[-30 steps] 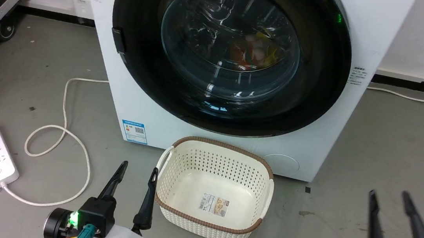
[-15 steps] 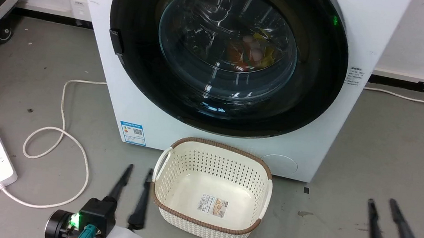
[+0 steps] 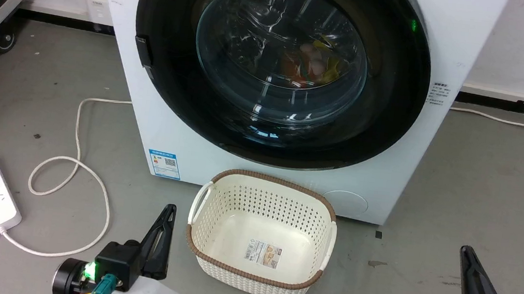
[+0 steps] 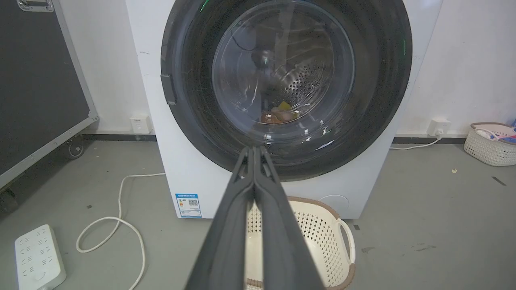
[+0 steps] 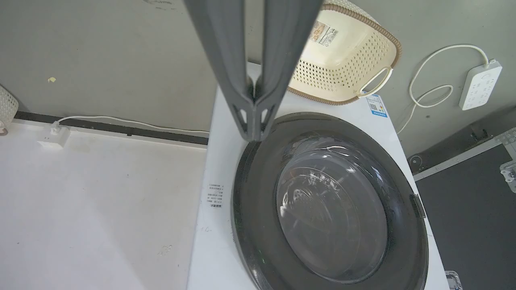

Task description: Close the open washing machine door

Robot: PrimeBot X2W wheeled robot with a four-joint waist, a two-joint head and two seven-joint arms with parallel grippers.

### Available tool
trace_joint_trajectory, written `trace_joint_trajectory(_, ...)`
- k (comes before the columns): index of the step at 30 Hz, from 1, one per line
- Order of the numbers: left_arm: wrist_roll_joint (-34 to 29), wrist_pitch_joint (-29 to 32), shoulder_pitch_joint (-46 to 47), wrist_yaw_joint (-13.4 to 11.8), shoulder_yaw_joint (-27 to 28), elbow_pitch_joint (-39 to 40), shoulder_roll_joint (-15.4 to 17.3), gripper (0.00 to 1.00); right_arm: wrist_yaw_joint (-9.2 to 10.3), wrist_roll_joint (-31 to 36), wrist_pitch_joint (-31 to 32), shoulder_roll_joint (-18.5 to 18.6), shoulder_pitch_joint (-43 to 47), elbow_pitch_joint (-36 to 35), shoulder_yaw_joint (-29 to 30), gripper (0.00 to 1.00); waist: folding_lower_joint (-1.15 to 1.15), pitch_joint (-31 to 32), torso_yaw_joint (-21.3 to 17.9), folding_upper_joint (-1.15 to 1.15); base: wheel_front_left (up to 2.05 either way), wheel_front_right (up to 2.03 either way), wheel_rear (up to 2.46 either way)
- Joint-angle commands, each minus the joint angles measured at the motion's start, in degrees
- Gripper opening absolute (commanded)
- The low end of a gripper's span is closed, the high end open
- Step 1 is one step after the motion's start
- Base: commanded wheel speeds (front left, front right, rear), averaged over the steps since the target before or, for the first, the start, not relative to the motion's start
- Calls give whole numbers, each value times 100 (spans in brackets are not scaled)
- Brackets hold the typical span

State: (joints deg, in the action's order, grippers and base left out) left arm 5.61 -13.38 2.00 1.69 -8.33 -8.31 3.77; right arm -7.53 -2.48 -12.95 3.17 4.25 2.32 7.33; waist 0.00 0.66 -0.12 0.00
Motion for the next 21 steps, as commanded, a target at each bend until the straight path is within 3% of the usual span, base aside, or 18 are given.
trace_joint_trajectory(1,-56,33,-22,-19,31,49,-7,0,0,26,28,-3,-41,-23,-20,0,0,-1,0,0,0,0,0)
trace_joint_trajectory(21,-147,267,-54,-46,175,189,-22,0,1,66,256,-8,-110,-60,-148,0,0,-13,2,0,0,0,0)
